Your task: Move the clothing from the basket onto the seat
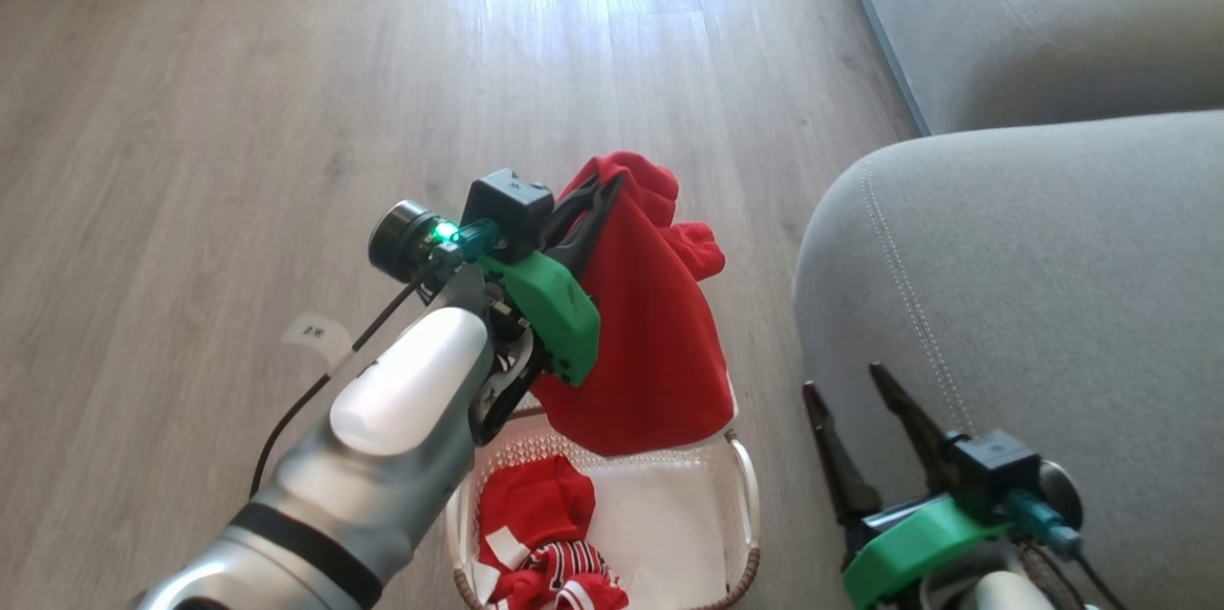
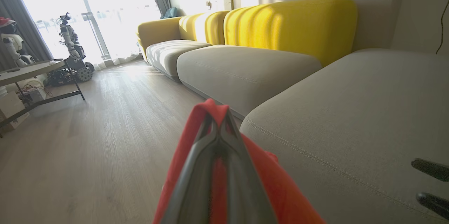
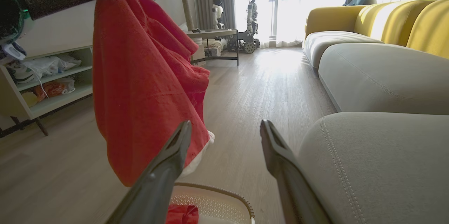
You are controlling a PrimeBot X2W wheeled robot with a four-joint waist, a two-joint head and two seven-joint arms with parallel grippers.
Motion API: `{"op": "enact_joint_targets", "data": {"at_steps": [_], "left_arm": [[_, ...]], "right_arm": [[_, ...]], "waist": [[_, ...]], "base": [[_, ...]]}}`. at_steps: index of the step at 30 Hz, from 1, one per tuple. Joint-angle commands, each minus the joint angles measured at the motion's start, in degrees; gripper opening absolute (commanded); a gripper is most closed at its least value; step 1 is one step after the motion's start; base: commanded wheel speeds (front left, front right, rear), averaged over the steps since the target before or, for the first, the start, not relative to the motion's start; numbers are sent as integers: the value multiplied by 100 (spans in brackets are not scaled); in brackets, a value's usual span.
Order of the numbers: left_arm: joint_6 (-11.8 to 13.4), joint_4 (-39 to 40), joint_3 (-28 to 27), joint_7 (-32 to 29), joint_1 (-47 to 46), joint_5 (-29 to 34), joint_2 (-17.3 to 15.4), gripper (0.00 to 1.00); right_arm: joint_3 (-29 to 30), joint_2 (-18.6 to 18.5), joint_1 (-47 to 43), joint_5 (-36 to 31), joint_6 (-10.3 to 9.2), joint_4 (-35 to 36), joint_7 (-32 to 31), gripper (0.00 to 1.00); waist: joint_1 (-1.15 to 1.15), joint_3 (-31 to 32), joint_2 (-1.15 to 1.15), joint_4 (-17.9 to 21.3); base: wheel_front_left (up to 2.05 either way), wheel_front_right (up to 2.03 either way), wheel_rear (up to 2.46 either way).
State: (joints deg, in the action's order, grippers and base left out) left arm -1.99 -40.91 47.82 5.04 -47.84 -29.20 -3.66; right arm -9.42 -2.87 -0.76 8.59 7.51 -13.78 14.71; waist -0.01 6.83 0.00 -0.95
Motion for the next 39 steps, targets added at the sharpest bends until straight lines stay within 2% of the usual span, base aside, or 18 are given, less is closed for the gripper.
{"op": "enact_joint_targets", "data": {"at_steps": [1,14,32,33,34,36,39], "left_arm": [[36,221,-146,-18,-430,6,-151,0],[110,570,18,-168,-470,-55,-54,0],[159,865,295,-268,-538,-206,49,0],[161,878,313,-268,-539,-217,52,0],[165,887,329,-265,-538,-226,54,0],[178,897,354,-261,-516,-252,58,0],[178,862,358,-286,-436,-336,57,0]], "right_arm": [[-186,0,296,-33,-2,133,29,100],[-1209,0,1382,50,-2,-625,29,100],[-2014,0,2427,361,-2,-2259,29,100],[-2041,0,2473,392,-2,-2332,29,93],[-2068,0,2513,420,-2,-2392,29,46],[-2095,0,2566,482,-2,-2469,29,0],[-2058,0,2589,556,-2,-2466,29,0]], "waist": [[1,43,0,-56],[1,105,0,-446],[1,40,0,-887],[1,36,0,-909],[1,35,0,-925],[1,32,0,-955],[1,34,0,-965]], "base": [[0,0,0],[0,0,0],[0,0,0],[0,0,0],[0,0,0],[0,0,0],[0,0,0]]}}
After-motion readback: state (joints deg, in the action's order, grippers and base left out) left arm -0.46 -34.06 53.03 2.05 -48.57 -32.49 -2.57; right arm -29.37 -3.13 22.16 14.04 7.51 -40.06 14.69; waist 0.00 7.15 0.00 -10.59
